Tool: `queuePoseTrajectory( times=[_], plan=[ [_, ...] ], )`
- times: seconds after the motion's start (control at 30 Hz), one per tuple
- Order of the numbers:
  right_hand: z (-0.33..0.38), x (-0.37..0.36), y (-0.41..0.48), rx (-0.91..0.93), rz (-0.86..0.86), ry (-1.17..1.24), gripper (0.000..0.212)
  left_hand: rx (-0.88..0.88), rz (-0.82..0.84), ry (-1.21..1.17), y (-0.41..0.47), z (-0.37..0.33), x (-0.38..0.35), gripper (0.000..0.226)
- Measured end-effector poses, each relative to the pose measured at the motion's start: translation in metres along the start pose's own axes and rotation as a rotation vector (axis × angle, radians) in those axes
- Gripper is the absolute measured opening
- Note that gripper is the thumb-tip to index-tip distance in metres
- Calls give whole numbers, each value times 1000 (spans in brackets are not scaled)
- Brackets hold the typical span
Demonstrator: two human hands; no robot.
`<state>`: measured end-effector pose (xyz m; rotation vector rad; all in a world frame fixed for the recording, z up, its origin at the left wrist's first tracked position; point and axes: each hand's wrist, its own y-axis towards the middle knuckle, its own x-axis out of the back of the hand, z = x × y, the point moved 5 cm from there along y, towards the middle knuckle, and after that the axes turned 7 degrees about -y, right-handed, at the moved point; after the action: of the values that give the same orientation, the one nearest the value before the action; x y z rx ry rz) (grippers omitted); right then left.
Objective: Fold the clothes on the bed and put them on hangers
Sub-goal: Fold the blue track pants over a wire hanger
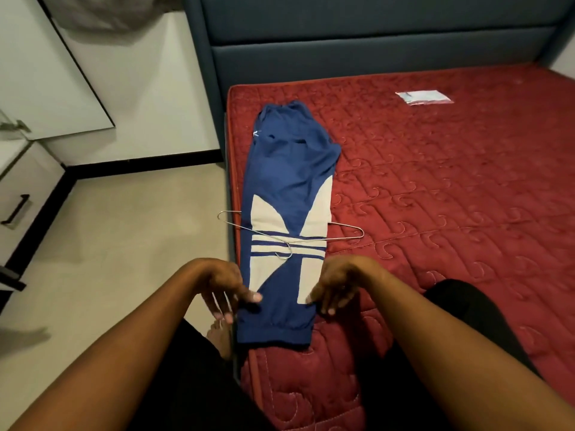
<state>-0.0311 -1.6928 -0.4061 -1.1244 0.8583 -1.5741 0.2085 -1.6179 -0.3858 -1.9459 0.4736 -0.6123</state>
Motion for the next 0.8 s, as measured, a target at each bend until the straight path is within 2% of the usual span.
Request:
queuePoseTrajectory(
  times=[0.07,0.1,0.13,0.17,0.2,0.27,0.3,0.33,0.4,0.47,0.5,0.6,0.7,0.73,0.8],
  plan=[
    [3,20,5,46,-381,238,13,-93,-278,-194,8,-6,21,49],
    [3,29,5,77,-568,325,14,-143,-396,-237,10,-9,30,43],
    [3,33,6,90,-664,333,16,-162,-445,-219,12,-11,34,33],
    [3,31,9,82,-654,294,17,-150,-423,-167,14,-11,34,25],
    [3,22,13,63,-552,231,16,-110,-335,-101,12,-9,30,21],
    [0,0,16,4,-215,111,14,-16,-96,6,3,-1,18,19],
    [-2,-7,12,-19,-89,77,14,12,-12,26,0,3,15,21],
    [-3,-8,9,-29,-46,78,14,19,12,7,-2,7,15,26],
    [-5,4,10,-27,-191,168,13,-29,-97,-123,3,8,20,38],
    [-7,19,13,-5,-429,274,18,-95,-260,-214,11,6,26,35],
    [-8,23,12,1,-502,279,18,-101,-288,-202,13,5,27,32],
    [-10,20,10,-23,-511,234,4,-74,-233,-217,12,8,23,36],
    [-12,25,6,-31,-540,166,9,-63,-254,-202,10,9,34,44],
    [-11,31,3,-25,-614,110,16,-94,-348,-175,10,5,41,42],
    [-4,44,-7,-23,-874,-87,31,-256,-685,-2,9,-10,62,27]
  ],
)
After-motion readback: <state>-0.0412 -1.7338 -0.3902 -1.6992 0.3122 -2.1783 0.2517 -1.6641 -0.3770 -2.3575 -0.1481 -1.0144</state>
